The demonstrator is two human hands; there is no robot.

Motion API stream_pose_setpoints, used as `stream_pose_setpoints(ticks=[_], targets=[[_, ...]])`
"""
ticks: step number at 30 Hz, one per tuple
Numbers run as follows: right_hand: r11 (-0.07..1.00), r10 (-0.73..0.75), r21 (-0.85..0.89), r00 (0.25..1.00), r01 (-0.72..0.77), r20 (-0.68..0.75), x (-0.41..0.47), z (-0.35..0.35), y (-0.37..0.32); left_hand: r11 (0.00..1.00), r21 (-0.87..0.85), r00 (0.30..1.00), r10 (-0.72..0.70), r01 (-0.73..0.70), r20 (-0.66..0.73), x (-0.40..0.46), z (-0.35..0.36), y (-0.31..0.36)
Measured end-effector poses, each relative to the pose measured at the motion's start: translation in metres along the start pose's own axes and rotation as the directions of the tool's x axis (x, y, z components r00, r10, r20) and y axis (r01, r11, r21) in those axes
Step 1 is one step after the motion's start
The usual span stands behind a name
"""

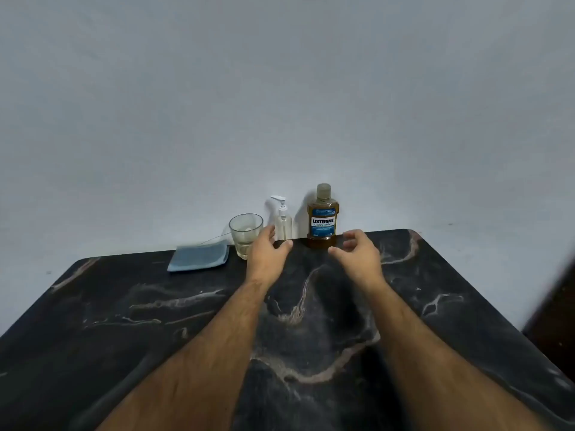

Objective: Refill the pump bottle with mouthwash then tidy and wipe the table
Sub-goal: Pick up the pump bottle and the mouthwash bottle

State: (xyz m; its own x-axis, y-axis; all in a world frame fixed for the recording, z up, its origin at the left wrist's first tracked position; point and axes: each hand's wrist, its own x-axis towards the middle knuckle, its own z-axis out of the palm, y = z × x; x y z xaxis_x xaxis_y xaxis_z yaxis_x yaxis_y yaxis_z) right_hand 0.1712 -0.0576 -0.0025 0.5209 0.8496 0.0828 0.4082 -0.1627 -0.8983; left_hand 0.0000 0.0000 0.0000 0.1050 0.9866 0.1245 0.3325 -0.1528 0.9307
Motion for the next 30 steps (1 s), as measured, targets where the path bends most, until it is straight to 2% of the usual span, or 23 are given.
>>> stream_pose_setpoints(ticks=[4, 8, 13, 18, 22, 30], targets=[[0.999, 0.047, 0.029, 0.999, -0.046, -0.012, 0.040, 0.011, 0.006, 0.999, 0.022, 0.997, 0.044, -0.043, -0.057, 0.034, 0.026, -0.012], [0.999, 0.019, 0.048, 1.000, -0.019, 0.008, 0.073, 0.022, 0.010, 0.996, 0.033, 0.988, 0.085, -0.081, -0.132, 0.058, 0.050, -0.024], [0.992, -0.027, 0.121, 0.997, 0.018, 0.069, 0.099, 0.032, 0.012, 0.999, 0.012, 0.965, 0.037, -0.035, -0.261, 0.078, 0.065, -0.030], [0.993, -0.061, 0.105, 0.996, 0.054, 0.070, 0.110, 0.040, 0.020, 0.998, -0.059, 0.962, -0.015, -0.001, -0.272, 0.089, 0.070, -0.038], [0.992, -0.067, 0.112, 0.998, 0.065, 0.009, 0.106, 0.041, 0.025, 0.996, -0.085, 0.963, -0.042, 0.020, -0.268, 0.083, 0.069, -0.041], [0.996, -0.052, 0.068, 0.998, 0.054, -0.035, 0.043, 0.017, 0.017, 0.993, -0.109, 0.973, -0.069, 0.045, -0.222, 0.019, 0.044, -0.036]])
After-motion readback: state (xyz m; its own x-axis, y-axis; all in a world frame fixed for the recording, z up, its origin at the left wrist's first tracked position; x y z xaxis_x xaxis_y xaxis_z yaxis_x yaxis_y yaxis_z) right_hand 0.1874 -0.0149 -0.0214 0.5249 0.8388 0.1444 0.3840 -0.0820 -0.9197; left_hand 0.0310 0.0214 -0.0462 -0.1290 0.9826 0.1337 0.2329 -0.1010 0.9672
